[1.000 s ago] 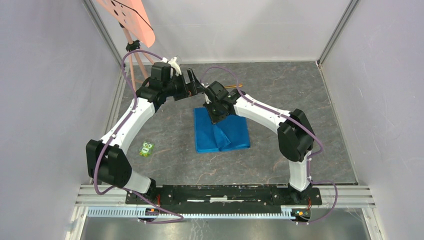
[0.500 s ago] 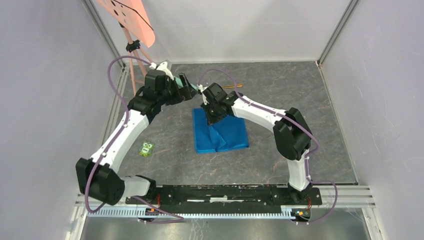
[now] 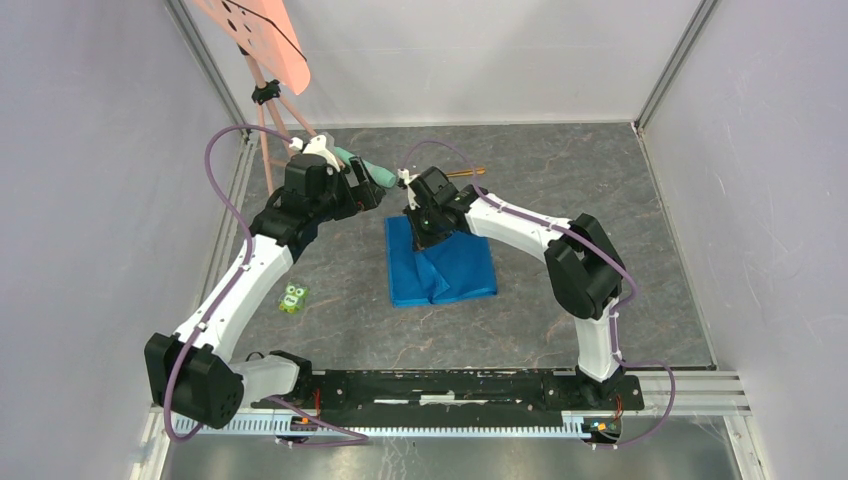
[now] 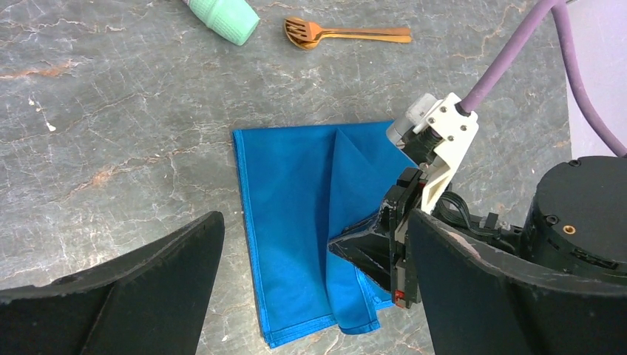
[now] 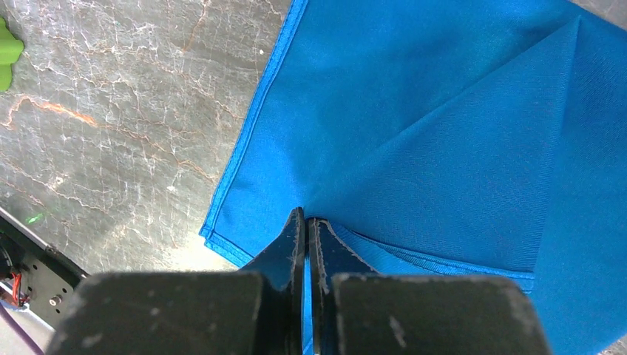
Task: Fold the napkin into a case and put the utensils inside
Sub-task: Fold the rectangle-folded napkin at the center of the board.
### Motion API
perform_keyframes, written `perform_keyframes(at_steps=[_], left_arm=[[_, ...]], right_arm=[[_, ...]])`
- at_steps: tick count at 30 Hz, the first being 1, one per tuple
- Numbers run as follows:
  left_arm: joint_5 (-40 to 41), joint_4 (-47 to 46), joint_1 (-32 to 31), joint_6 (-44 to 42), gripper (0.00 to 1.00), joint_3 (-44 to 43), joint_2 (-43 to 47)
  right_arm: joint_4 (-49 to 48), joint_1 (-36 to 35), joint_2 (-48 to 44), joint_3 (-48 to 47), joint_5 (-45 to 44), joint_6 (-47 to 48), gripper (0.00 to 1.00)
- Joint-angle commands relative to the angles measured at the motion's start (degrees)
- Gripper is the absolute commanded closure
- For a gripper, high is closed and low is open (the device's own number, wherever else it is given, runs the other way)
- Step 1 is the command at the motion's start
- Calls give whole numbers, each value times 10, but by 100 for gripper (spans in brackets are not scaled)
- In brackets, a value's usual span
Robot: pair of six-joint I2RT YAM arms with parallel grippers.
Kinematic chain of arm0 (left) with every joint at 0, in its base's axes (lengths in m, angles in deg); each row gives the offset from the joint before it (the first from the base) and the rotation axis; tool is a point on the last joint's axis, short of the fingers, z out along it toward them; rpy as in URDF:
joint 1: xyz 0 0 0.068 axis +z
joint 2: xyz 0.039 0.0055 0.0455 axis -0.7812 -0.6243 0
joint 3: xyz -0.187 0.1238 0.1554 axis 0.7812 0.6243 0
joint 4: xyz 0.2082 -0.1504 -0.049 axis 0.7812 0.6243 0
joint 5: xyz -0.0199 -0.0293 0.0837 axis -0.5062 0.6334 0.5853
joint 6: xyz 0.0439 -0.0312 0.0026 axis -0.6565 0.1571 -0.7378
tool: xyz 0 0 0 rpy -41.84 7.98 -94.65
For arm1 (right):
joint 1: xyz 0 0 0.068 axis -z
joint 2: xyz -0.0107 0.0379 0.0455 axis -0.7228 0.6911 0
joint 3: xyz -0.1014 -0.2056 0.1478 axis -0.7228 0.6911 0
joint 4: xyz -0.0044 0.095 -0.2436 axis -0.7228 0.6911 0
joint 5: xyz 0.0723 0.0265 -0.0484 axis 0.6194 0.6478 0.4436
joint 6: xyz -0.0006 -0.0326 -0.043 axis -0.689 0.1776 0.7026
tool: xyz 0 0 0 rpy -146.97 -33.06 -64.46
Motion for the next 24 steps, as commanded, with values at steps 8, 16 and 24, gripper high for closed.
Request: perform_keyframes(at_steps=[8, 16, 24], left_arm=[[13, -24, 0, -26, 0, -1, 23], [12, -26, 2, -25, 0, 0, 27], [13, -26, 3, -29, 0, 1, 29]], right_arm=[[-23, 2, 49, -50, 8, -15, 99], [-118, 22, 91, -41, 87, -33, 66], [-226, 50, -43, 120, 151, -39, 22]])
